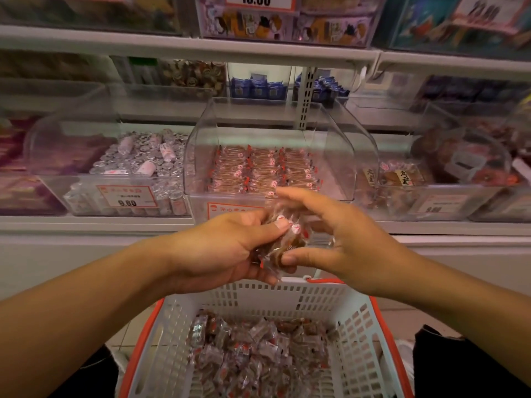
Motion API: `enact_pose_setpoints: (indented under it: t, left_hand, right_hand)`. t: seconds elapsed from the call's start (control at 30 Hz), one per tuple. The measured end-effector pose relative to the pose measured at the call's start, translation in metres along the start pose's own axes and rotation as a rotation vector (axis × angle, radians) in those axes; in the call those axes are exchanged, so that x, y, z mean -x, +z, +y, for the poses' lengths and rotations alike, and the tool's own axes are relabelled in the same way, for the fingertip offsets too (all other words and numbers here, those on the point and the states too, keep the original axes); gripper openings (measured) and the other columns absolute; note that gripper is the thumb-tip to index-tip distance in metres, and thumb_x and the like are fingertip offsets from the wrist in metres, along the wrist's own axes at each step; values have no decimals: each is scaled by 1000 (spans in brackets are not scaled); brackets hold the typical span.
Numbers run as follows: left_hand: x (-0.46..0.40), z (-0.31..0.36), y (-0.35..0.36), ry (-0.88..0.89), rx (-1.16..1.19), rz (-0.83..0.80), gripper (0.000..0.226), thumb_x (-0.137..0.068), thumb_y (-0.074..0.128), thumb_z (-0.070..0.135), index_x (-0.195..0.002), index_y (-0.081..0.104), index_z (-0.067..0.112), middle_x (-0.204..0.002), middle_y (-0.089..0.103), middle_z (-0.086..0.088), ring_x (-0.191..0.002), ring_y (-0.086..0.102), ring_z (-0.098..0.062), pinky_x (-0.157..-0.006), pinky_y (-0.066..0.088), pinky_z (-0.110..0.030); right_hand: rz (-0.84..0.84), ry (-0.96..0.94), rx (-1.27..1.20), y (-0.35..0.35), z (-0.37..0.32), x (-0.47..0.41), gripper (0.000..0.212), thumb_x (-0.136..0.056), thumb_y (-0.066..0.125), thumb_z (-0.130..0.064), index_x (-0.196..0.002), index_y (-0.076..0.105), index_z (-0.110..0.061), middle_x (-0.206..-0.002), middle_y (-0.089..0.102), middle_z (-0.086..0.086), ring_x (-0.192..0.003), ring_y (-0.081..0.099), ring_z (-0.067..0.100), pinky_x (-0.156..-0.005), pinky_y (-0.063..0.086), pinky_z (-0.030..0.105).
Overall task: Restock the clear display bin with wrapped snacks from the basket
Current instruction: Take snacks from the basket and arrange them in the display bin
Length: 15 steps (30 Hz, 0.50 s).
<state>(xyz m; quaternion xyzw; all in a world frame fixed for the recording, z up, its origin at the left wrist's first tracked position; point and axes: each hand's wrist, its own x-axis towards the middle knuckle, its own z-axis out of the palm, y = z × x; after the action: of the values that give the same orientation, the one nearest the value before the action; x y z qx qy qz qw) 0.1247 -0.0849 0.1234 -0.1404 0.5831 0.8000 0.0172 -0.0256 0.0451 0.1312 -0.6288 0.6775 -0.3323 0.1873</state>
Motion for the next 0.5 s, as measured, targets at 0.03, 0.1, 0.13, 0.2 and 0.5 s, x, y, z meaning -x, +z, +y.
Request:
enact_pose_setpoints:
  t: [0.03,0.1,0.13,0.2,0.5]
  left_hand:
    - [2,3,-1,-12,-8,-33,44,-92,62,30,-130,48,12,-88,67,-2,-81,62,-16,-66,55,-27]
    - [5,11,-2,-35,-15,-67,55,-84,66,21,-135,45,18,-91,70,-2,-80,64,-15,-67,55,-27]
    - [7,17,-4,-35,-9,-58,58,-82,68,16,-135,44,21,-93,71,-4,-79,65,-15,-66,56,-27]
    - [8,29,-5,9,0,12,57,-82,73,10,-133,48,17,-96,71,-7,-79,66,-17,-63,54,-26]
    - [-43,72,-6,251,-269,355,26,-97,55,15,-123,56,18,-90,72,-2,-70,66,-10,-57,52,-23]
  right_hand:
    - [18,-11,-15,-4,-2,-1,84,-68,83,-44,-142,44,-37,-119,59,-23,-114,57,-2,-97,46,17]
    - [38,-49,-1,-12,-6,-4,73,-63,88,-41,-127,56,-31,-102,60,-17,-98,62,6,-86,52,22]
    - [43,-66,13,-17,-8,-6,63,-62,89,-40,-118,62,-28,-99,62,-14,-92,63,9,-81,53,27]
    - [56,-73,16,-28,-14,-13,47,-63,90,-38,-102,70,-22,-94,68,-8,-83,66,12,-73,56,36]
    - [-91,-107,339,-86,-20,-91,33,-68,83,-31,-98,67,-31,-87,69,-11,-79,65,7,-72,55,35]
